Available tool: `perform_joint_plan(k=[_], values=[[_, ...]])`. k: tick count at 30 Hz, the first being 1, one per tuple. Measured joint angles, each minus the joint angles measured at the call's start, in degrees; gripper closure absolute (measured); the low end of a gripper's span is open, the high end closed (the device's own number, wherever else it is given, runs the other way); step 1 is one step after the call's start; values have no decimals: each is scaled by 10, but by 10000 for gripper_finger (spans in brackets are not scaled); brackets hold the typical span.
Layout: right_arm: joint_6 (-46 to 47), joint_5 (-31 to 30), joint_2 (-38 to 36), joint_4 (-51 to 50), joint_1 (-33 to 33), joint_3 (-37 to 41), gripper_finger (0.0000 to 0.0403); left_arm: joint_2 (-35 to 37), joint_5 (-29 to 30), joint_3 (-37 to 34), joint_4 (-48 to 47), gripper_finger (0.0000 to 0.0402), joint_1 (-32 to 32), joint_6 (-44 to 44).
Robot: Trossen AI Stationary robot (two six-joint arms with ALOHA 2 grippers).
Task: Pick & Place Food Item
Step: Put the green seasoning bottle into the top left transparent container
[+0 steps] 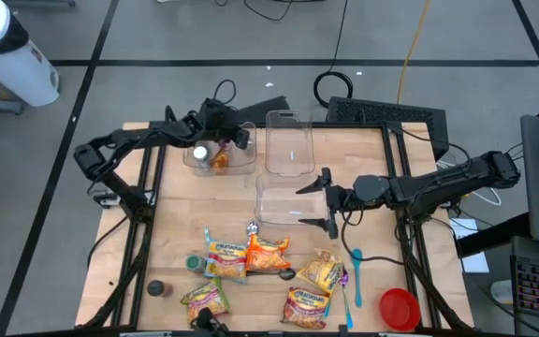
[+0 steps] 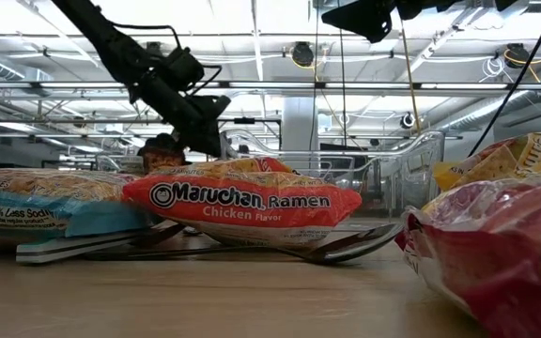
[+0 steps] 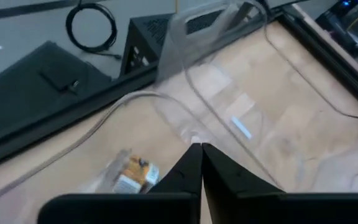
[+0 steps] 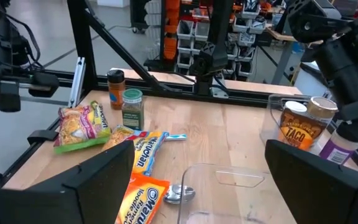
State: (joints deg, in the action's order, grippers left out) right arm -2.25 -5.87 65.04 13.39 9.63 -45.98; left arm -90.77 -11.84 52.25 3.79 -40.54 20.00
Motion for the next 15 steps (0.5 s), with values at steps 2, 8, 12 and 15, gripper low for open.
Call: perform_joint_plan(k=[2, 8, 12, 15], values=[[0, 0, 0, -1, 0, 0, 46, 4, 0, 3, -2, 380, 0, -1], [-3, 0, 0, -3, 0, 0, 50, 51, 0, 9, -2, 372, 4, -1], [-3, 0, 0, -10, 0, 0, 48, 132, -4, 9, -36, 391, 28, -33], [-4, 0, 0, -17, 0, 0, 47, 215, 9, 10, -83, 397, 67, -58]])
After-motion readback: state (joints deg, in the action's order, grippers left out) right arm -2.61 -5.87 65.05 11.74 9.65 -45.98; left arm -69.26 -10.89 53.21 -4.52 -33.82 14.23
